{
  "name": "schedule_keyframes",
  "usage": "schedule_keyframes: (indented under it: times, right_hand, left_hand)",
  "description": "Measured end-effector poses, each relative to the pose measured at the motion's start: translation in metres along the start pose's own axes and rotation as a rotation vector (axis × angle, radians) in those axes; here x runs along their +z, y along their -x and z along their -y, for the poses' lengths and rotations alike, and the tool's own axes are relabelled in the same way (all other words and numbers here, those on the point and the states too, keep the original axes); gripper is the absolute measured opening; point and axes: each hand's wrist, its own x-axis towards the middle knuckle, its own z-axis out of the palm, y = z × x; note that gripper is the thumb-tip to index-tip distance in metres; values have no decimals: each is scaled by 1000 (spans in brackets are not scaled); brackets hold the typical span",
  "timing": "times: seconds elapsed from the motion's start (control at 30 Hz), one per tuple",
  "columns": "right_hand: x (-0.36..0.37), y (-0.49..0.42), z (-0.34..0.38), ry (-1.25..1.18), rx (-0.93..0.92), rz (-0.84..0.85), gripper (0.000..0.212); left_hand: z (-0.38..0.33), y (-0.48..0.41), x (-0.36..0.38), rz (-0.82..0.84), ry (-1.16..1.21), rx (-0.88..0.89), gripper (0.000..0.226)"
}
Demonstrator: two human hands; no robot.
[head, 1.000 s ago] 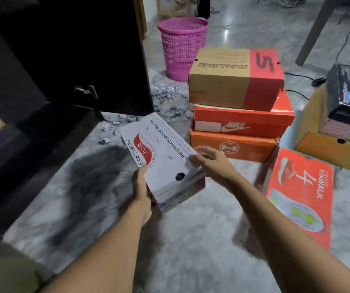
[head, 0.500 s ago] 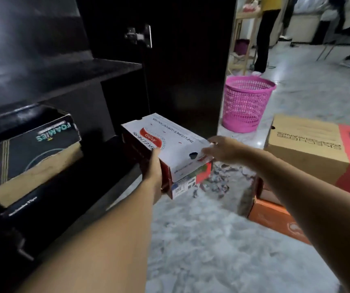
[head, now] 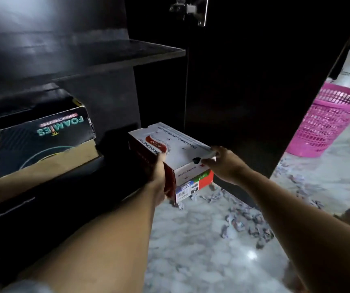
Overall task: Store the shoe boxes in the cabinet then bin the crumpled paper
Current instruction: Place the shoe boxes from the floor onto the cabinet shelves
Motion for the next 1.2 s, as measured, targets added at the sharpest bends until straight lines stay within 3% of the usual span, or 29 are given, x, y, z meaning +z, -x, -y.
schedule_keyframes:
  times: [0.13,0.4,0.63,0.73,0.8,0.87,1.03,1.2]
  right_hand:
    - [28,-30,-23,-132,48,-38,37]
    - [73,-73,-42,-282,117,-103,44]
    - [117,-104,-46,-576,82,-39,57]
    - [126,-101,-39,-512,93,-146,70]
    - [130,-97,-36,-433,131,-249,58]
    - [139,-97,-37,-439,156,-302,42]
    - [155,-111,-28,-479,141,-316,23]
    - [163,-132,-17,-579,83,-119,27]
  left_hand:
    - [12,-43,-6,-127,29,-62,97]
    - [2,-77,-9,-193,45,43,62]
    - [-10,-121,-27,-293,-150,56,81]
    - [-10,-109,-33,-233,-205,296,51]
    - [1,-98,-38,-228,-211,491,40]
    - [17,-90,-42,-182,-217,581,50]
    - [21,-99,-47,-210,-366,540,76]
    - [-1,-117,-54,-314,-491,567,55]
